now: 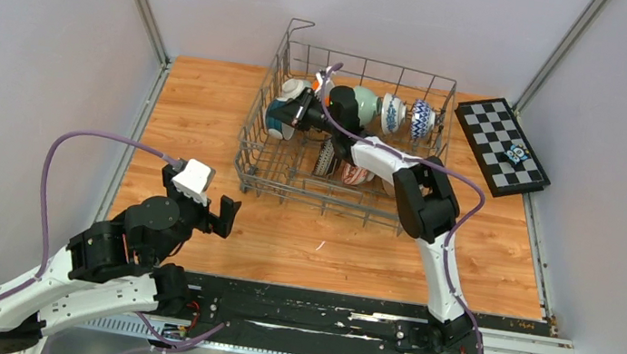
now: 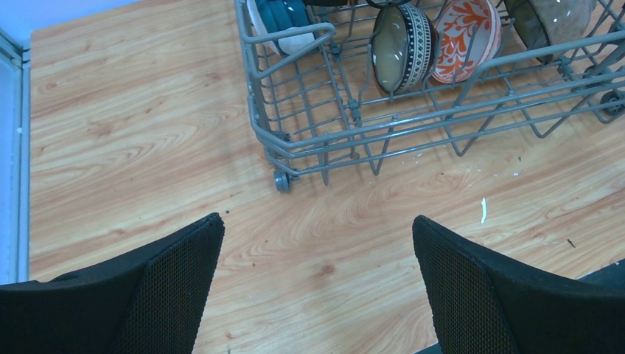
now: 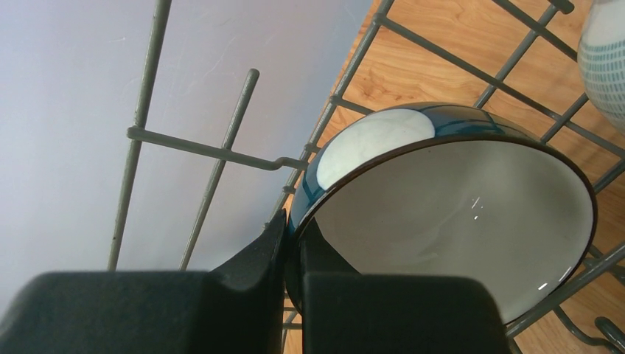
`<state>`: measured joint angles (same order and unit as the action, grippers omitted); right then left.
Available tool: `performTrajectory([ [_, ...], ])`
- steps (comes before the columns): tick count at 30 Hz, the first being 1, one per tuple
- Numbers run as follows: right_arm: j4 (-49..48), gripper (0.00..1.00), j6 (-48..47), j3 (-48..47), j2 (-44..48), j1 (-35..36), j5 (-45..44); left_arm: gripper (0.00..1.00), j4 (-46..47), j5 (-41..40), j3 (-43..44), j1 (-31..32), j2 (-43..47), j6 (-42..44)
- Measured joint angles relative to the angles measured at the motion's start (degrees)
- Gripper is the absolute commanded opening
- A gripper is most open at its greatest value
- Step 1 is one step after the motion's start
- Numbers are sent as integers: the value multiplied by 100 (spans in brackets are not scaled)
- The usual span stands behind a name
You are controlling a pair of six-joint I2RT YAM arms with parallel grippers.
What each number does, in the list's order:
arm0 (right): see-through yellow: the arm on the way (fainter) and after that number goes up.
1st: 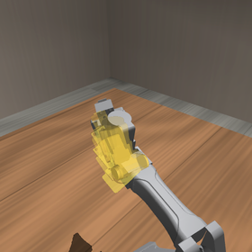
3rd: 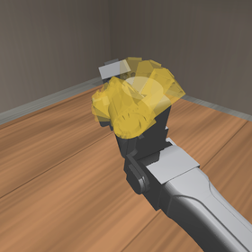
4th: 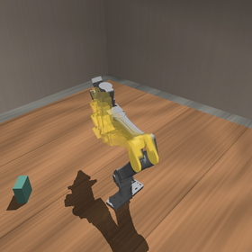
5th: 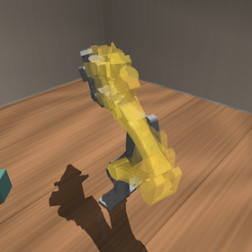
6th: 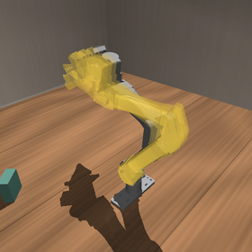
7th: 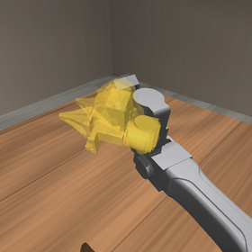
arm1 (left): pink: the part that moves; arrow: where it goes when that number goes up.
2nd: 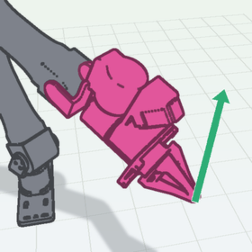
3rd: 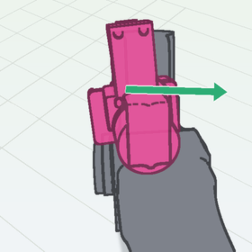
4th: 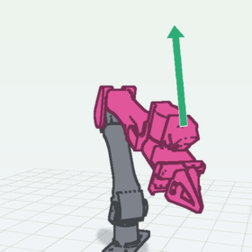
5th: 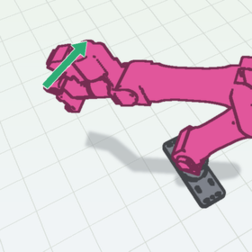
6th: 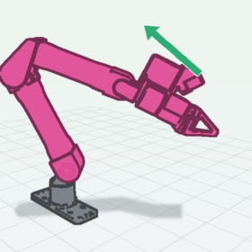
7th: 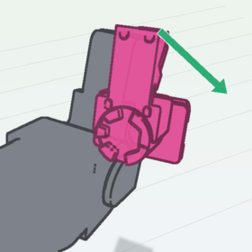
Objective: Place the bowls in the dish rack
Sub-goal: Place the bowl in the dish rack.
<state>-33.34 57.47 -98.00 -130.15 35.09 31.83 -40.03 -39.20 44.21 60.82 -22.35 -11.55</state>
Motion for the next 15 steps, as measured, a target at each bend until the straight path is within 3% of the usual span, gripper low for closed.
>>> performTrajectory([
  [15, -697, 8, 208, 610, 28, -52, 120, 100, 0, -11, 0, -2, -55, 0],
])
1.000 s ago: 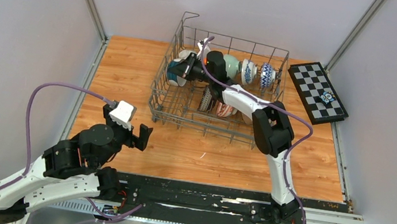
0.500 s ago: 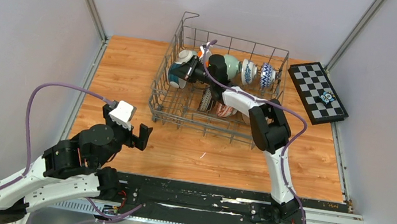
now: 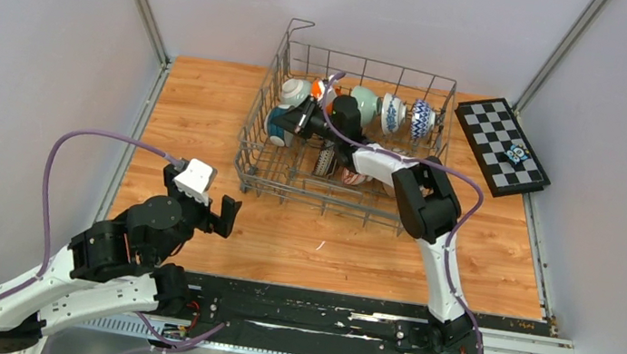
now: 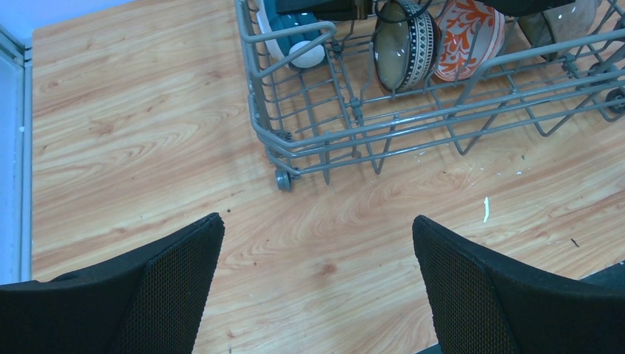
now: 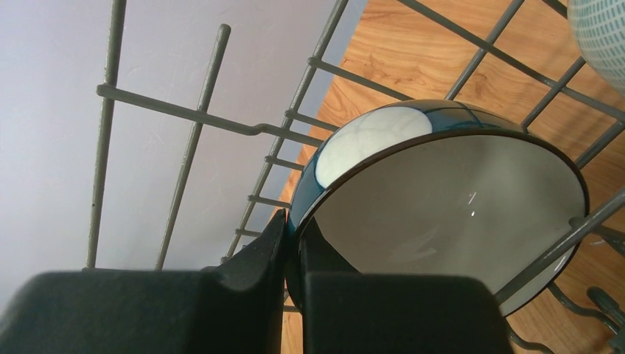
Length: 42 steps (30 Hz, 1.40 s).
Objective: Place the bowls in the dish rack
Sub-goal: Place the bowl in the dish rack.
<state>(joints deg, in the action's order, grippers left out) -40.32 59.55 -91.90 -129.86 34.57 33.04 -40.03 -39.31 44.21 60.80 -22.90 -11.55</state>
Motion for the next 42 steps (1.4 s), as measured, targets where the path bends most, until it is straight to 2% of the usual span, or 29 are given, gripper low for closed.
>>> performTrajectory([
  [23, 26, 18, -343, 929, 693, -28, -254, 100, 0, -90, 0, -35, -39, 0],
  [42, 938, 29, -1121, 1058, 1126, -90, -715, 100, 0, -90, 0, -68, -79, -2],
])
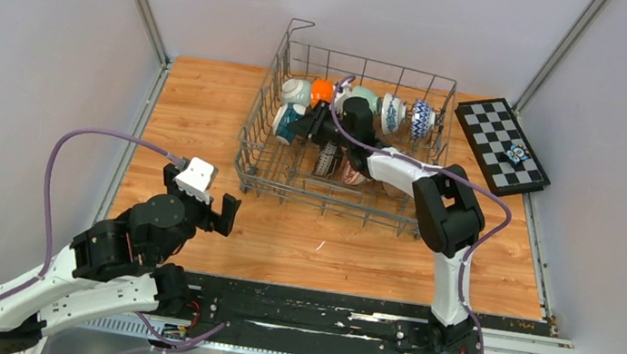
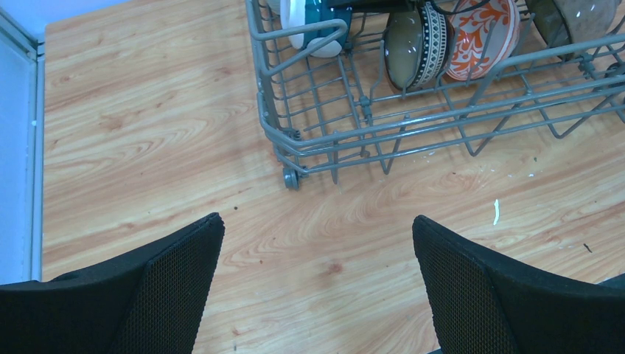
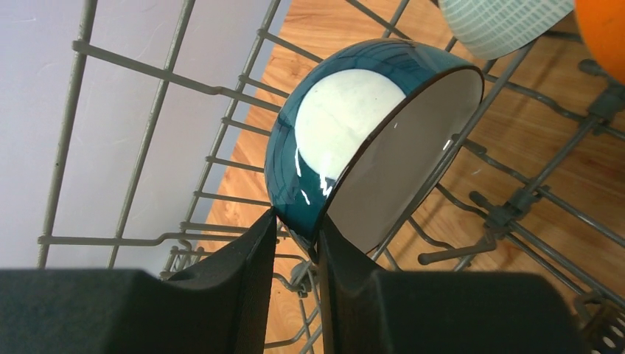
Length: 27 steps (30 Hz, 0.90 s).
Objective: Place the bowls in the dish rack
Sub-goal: Place the bowl in the dish rack.
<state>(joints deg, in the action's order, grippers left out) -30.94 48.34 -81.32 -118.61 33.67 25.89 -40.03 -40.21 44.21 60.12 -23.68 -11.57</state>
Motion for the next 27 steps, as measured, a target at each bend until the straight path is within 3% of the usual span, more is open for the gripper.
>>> performTrajectory([
  [27, 1058, 42, -553, -387, 179, -120, -433, 100, 0, -2, 0, -7, -9, 2],
])
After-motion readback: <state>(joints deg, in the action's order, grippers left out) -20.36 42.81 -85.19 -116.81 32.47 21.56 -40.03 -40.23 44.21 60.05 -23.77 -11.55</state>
